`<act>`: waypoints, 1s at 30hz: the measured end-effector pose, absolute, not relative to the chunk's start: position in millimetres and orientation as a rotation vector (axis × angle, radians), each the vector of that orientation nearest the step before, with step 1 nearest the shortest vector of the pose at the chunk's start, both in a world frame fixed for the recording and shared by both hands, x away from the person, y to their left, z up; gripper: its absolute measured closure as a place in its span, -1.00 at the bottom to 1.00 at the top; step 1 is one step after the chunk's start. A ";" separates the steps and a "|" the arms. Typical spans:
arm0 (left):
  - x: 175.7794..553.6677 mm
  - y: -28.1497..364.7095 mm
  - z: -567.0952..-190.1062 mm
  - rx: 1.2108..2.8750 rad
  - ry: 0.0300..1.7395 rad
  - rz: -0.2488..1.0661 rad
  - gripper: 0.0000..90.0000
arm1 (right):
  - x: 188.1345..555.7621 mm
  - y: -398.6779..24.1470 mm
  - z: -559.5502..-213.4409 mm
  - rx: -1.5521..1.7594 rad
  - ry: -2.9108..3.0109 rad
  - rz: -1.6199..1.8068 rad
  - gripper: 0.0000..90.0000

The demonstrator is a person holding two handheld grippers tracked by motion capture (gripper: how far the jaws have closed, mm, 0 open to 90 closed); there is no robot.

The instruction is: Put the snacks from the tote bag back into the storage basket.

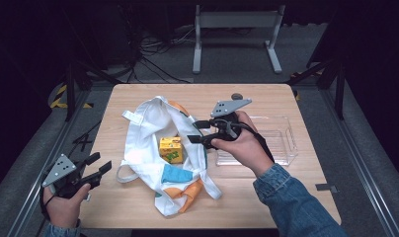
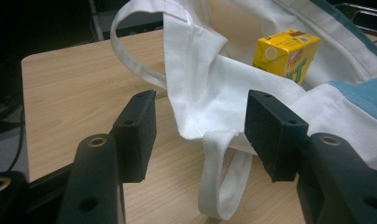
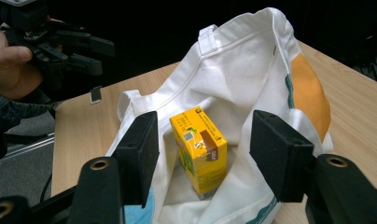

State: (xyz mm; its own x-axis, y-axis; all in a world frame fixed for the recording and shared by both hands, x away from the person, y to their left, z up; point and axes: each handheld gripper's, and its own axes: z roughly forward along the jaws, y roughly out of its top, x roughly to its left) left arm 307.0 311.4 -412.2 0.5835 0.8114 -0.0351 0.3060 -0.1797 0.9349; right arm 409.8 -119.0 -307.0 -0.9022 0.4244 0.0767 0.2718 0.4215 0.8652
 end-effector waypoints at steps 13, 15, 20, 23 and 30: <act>299.2 317.1 -412.5 1.737 0.934 0.614 0.00 | 434.7 -94.5 -300.7 0.534 2.590 1.458 -0.12; 298.4 317.6 -412.9 1.733 0.934 0.615 0.00 | 436.8 -92.9 -301.7 0.534 2.597 1.453 -0.12; 294.0 319.4 -414.2 1.736 0.941 0.617 0.00 | 445.7 -85.4 -307.9 0.530 2.622 1.428 -0.12; 290.4 320.4 -414.5 1.738 0.943 0.622 0.00 | 450.2 -80.0 -311.7 0.498 2.634 1.416 -0.14; 282.6 325.1 -415.0 1.733 0.961 0.634 0.00 | 457.4 -68.1 -317.2 0.472 2.674 1.383 -0.11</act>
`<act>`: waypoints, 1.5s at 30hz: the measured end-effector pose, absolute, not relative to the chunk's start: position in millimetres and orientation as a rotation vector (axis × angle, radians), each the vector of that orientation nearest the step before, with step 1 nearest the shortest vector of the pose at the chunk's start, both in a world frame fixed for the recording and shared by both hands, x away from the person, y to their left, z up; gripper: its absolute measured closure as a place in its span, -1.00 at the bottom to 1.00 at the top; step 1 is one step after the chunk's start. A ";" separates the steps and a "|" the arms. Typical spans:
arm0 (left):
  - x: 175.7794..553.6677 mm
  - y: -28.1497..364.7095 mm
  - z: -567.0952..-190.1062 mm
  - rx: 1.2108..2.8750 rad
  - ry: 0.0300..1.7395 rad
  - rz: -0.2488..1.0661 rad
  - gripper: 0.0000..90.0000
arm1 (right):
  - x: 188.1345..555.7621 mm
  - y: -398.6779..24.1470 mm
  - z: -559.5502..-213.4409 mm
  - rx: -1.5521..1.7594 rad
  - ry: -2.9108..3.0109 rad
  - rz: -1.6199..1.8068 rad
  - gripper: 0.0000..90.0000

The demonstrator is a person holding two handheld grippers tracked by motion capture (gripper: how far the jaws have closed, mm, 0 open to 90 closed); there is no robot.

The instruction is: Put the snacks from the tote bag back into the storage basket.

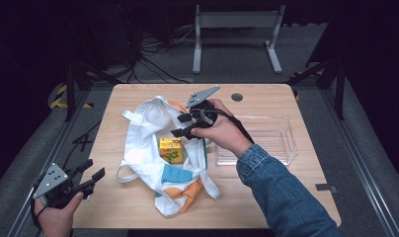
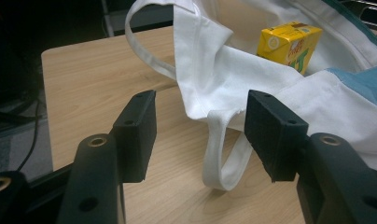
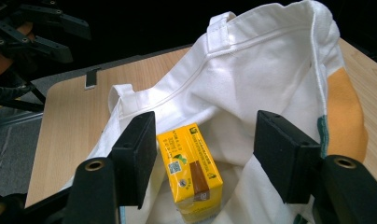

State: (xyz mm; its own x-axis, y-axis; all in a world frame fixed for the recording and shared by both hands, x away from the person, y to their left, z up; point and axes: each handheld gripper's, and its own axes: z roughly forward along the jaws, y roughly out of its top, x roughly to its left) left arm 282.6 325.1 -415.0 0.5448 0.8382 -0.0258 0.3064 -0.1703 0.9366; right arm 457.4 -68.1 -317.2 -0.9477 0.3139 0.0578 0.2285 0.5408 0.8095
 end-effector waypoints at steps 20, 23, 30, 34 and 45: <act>280.9 327.3 -415.6 1.730 0.967 0.635 0.00 | 472.7 -51.3 -337.3 0.317 2.846 1.220 -0.11; 281.0 327.5 -415.5 1.730 0.967 0.636 0.00 | 473.0 -46.6 -342.2 0.306 2.872 1.187 -0.13; 281.0 327.9 -415.7 1.731 0.970 0.636 0.00 | 475.1 -38.9 -349.4 0.264 2.895 1.102 -0.14; 281.2 328.0 -416.3 1.727 0.973 0.631 0.00 | 475.6 -36.3 -351.2 0.259 2.892 1.080 -0.19; 279.5 329.2 -416.8 1.730 0.973 0.632 -0.01 | 476.4 -27.1 -363.5 0.221 2.946 0.993 -0.24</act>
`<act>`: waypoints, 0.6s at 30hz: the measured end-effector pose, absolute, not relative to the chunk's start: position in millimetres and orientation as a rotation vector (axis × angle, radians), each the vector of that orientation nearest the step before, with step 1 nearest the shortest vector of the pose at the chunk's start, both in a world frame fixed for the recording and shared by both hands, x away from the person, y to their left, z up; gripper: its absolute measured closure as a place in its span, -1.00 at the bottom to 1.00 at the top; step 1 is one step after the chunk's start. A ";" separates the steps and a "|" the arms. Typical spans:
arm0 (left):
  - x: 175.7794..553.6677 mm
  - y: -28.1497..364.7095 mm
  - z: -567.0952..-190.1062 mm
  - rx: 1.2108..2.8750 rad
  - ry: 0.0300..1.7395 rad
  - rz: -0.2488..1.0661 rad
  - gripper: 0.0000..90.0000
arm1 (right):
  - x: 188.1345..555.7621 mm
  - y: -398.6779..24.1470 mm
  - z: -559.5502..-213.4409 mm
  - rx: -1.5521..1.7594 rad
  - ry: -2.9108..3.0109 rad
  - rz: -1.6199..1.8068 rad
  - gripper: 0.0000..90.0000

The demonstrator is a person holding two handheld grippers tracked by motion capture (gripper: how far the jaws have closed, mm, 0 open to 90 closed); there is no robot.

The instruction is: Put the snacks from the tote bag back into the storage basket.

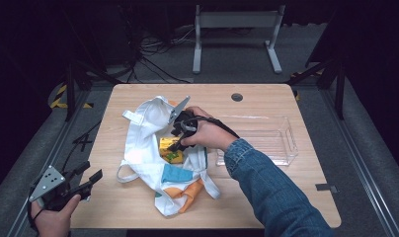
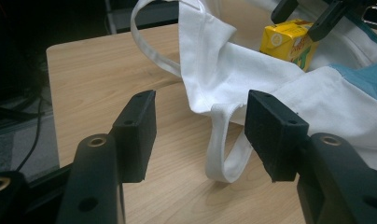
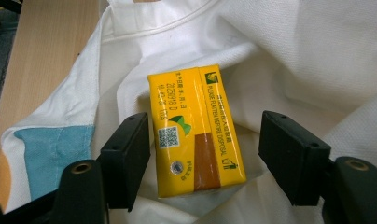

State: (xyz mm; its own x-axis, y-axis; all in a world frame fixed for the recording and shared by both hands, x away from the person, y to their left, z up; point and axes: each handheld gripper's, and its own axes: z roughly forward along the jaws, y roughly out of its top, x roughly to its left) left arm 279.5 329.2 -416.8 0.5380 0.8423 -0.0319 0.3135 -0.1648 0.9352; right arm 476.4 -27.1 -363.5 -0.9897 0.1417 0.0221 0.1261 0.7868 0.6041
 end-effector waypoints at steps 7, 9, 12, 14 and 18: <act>279.8 328.8 -416.9 1.732 0.975 0.629 -0.01 | 476.3 -21.5 -369.4 0.205 2.965 0.954 -0.23; 279.7 328.7 -417.0 1.727 0.979 0.628 -0.01 | 476.3 -19.2 -371.9 0.201 2.972 0.935 -0.18; 279.9 328.9 -416.9 1.731 0.974 0.630 -0.01 | 476.1 -18.1 -372.6 0.190 2.980 0.895 -0.09; 279.7 328.7 -416.9 1.727 0.978 0.628 -0.01 | 475.8 -17.2 -372.8 0.195 2.993 0.879 -0.02; 279.7 329.0 -416.8 1.730 0.975 0.630 -0.01 | 474.5 -15.4 -372.1 0.190 3.009 0.862 0.09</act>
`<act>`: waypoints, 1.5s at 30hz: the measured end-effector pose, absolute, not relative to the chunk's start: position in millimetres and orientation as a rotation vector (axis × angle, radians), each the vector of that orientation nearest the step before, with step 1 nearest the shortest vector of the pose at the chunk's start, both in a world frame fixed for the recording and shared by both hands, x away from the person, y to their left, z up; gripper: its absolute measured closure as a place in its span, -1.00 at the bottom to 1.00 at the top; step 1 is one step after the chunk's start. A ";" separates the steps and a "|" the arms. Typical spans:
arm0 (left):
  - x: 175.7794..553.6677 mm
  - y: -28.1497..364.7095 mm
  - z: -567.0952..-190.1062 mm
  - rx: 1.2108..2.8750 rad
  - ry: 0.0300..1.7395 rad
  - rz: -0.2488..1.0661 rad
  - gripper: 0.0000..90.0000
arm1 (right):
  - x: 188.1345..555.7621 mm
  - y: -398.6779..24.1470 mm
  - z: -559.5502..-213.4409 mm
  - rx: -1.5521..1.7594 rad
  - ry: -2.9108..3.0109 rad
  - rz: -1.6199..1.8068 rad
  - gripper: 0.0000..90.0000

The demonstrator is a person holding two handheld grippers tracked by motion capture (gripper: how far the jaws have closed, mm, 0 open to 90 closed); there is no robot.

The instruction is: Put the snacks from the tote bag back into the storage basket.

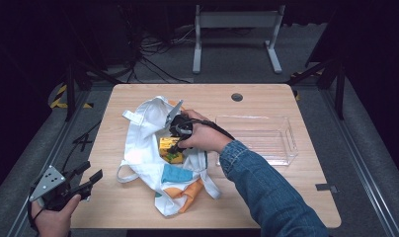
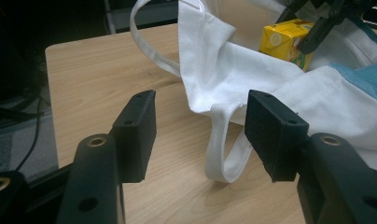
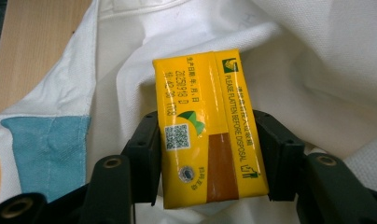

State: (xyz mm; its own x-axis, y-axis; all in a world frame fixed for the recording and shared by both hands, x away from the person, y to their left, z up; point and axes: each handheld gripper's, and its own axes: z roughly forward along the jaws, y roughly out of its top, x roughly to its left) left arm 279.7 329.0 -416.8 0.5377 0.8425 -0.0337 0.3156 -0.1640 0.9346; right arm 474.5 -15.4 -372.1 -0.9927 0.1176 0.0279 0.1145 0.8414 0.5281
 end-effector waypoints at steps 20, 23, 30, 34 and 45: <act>283.5 326.3 -417.5 1.743 0.969 0.617 -0.01 | 467.5 -25.4 -342.0 0.193 2.945 0.950 0.15; 284.3 326.1 -417.8 1.739 0.969 0.619 -0.01 | 463.9 -28.5 -329.2 0.175 2.934 0.962 0.15; 286.1 325.7 -418.6 1.742 0.978 0.610 -0.01 | 456.0 -32.0 -310.0 0.152 2.906 1.002 0.15; 286.8 325.4 -418.5 1.744 0.975 0.610 -0.01 | 451.6 -35.3 -299.1 0.127 2.900 1.007 0.15; 291.9 322.7 -418.3 1.746 0.974 0.605 -0.01 | 440.0 -46.3 -281.0 0.120 2.889 1.065 0.15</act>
